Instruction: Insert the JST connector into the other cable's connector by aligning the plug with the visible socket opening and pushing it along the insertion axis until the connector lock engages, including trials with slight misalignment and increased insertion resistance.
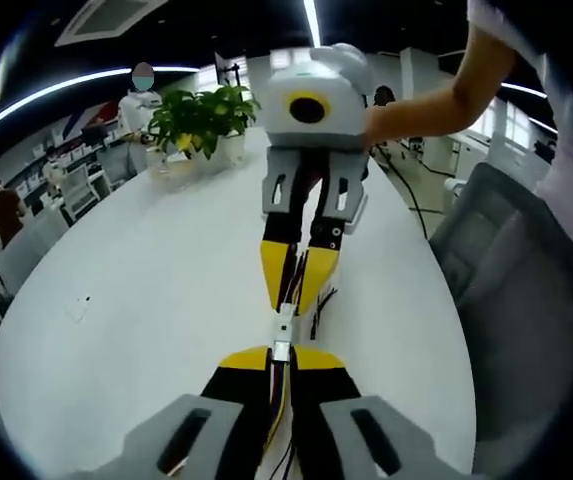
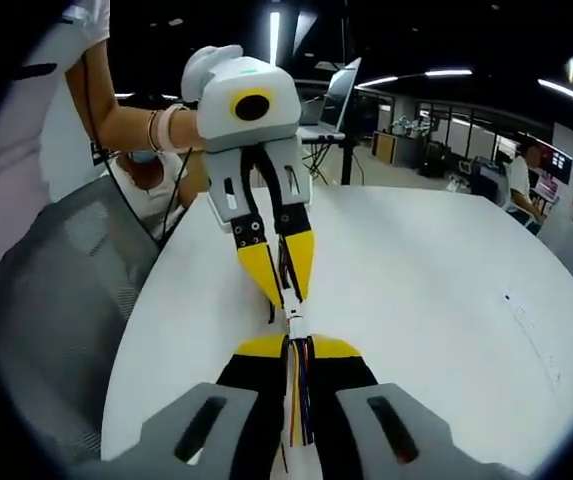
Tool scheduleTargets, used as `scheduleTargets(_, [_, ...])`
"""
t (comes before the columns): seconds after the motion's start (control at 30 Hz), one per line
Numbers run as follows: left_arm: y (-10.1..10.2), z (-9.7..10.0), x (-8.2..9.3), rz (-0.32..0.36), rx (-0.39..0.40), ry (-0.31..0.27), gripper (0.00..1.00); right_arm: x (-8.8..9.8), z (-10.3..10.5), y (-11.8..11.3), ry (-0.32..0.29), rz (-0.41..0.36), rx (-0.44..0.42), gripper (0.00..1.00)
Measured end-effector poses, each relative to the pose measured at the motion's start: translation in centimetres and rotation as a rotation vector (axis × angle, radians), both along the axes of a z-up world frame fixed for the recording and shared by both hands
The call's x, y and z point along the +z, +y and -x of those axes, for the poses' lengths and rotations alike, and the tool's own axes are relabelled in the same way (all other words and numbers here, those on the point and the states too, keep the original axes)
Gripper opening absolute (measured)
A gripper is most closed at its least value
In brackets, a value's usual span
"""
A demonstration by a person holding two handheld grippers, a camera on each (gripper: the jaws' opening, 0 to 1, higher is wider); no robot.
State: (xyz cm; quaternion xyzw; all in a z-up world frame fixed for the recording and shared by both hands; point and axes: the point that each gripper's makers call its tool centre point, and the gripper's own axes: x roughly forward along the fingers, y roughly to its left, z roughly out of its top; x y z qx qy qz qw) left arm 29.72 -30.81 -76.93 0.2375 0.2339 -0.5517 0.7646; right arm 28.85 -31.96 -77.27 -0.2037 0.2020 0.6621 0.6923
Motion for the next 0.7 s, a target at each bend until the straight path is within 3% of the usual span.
scheduleTargets(0.7, [-0.3,1.0,-0.3,-0.031,-0.064,-0.014,0.0,-0.1,0.5,0.0,0.006,0.01,0.025,0.03])
